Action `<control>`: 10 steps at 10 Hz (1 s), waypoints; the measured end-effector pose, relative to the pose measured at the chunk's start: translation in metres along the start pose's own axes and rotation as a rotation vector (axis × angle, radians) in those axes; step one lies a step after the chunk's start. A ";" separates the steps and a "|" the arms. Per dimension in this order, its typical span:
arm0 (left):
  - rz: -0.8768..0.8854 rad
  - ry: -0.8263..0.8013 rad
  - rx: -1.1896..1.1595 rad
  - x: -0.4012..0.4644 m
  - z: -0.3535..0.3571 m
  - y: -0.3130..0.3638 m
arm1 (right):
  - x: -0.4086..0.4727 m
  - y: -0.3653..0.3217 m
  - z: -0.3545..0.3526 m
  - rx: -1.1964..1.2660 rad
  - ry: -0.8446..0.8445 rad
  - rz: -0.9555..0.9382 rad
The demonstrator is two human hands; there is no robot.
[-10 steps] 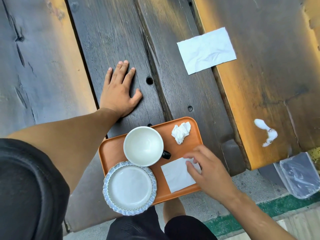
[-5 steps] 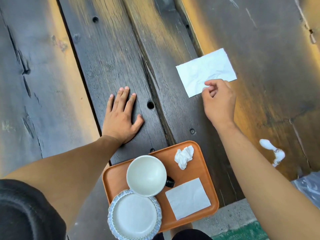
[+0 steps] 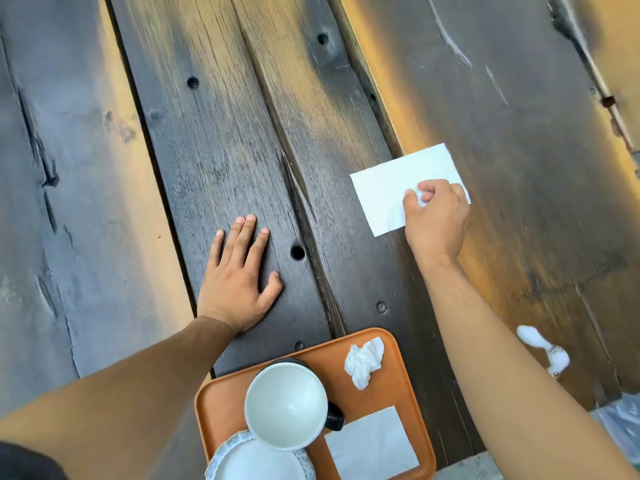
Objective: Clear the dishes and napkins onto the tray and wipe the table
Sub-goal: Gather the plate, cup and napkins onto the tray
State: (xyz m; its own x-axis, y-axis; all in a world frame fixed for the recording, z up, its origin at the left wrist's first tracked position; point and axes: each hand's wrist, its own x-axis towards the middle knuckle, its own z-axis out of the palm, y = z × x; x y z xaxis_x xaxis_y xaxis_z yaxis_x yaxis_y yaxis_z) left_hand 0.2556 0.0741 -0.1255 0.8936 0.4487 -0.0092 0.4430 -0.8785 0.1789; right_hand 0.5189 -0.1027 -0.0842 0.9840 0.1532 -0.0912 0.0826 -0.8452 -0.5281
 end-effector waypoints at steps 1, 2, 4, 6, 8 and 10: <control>0.003 0.000 0.004 0.000 0.000 0.000 | 0.000 0.001 0.002 -0.024 -0.015 -0.040; 0.001 -0.002 0.007 -0.001 0.000 0.000 | -0.002 0.003 0.003 -0.012 -0.024 -0.061; -0.002 -0.005 0.002 0.000 0.000 0.000 | -0.005 0.007 0.000 0.008 -0.019 -0.060; -0.004 -0.006 0.000 0.000 0.000 0.001 | -0.007 0.009 -0.004 0.007 -0.035 -0.069; 0.000 -0.002 -0.002 0.000 -0.001 0.000 | -0.008 0.010 -0.006 0.018 -0.047 -0.113; 0.003 0.005 -0.006 0.000 0.000 0.000 | -0.009 0.009 0.000 -0.019 -0.067 -0.164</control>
State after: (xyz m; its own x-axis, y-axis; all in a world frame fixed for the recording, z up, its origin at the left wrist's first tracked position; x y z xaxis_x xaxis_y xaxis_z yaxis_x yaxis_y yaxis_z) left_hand 0.2555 0.0744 -0.1252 0.8945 0.4471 -0.0037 0.4400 -0.8788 0.1846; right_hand 0.5104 -0.1117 -0.0886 0.9442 0.3235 -0.0614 0.2452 -0.8155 -0.5243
